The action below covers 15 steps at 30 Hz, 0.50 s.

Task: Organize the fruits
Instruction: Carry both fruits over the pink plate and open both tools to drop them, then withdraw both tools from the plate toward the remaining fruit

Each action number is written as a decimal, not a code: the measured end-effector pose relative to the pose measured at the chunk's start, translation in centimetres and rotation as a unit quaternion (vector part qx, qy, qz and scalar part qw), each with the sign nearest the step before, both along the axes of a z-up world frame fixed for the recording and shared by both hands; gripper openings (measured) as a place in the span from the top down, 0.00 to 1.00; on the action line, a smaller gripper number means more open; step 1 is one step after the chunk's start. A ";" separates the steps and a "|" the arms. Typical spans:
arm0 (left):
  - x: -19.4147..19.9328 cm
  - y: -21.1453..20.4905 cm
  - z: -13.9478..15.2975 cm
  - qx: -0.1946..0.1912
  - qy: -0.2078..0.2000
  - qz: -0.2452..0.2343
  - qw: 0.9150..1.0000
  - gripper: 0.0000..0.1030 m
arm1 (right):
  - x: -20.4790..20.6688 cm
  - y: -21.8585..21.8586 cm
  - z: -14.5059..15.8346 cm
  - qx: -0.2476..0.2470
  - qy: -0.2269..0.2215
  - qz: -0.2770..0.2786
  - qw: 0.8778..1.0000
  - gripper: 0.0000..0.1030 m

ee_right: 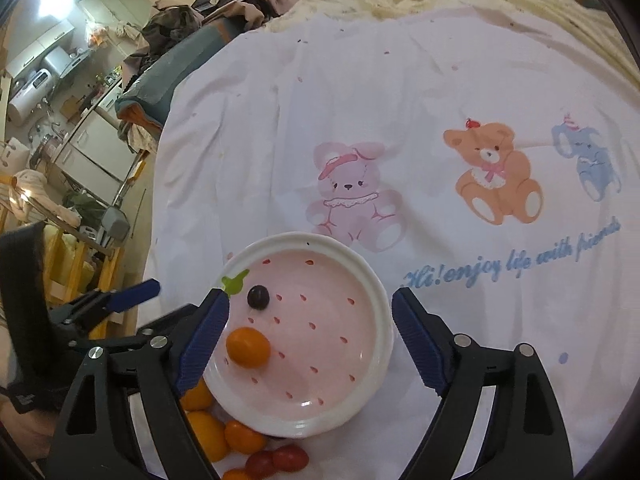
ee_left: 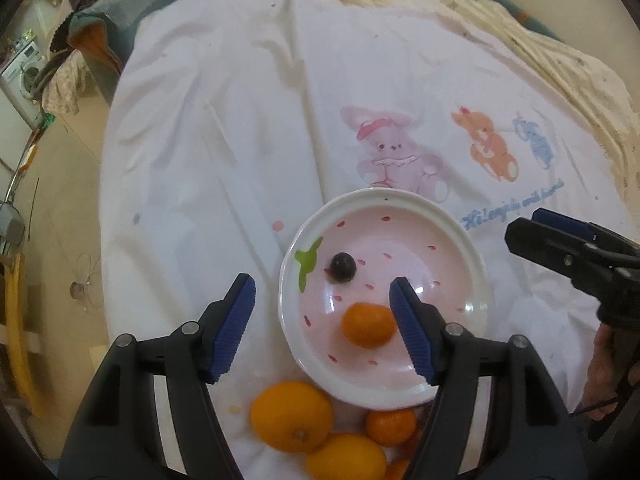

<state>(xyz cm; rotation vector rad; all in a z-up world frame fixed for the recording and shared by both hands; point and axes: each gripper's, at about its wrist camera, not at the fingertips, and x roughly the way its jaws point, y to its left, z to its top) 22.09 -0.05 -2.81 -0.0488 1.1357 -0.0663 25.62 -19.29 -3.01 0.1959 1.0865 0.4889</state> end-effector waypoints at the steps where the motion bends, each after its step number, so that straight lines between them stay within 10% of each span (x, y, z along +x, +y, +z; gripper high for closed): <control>1: -0.3 0.1 0.3 -0.001 -0.001 0.000 1.000 0.35 | -0.4 -0.1 0.3 0.004 -0.001 0.002 1.000 0.16; 15: -6.2 0.9 2.4 0.018 -0.026 0.019 0.999 0.35 | -7.1 -1.7 2.0 0.012 -0.009 -0.009 1.000 0.16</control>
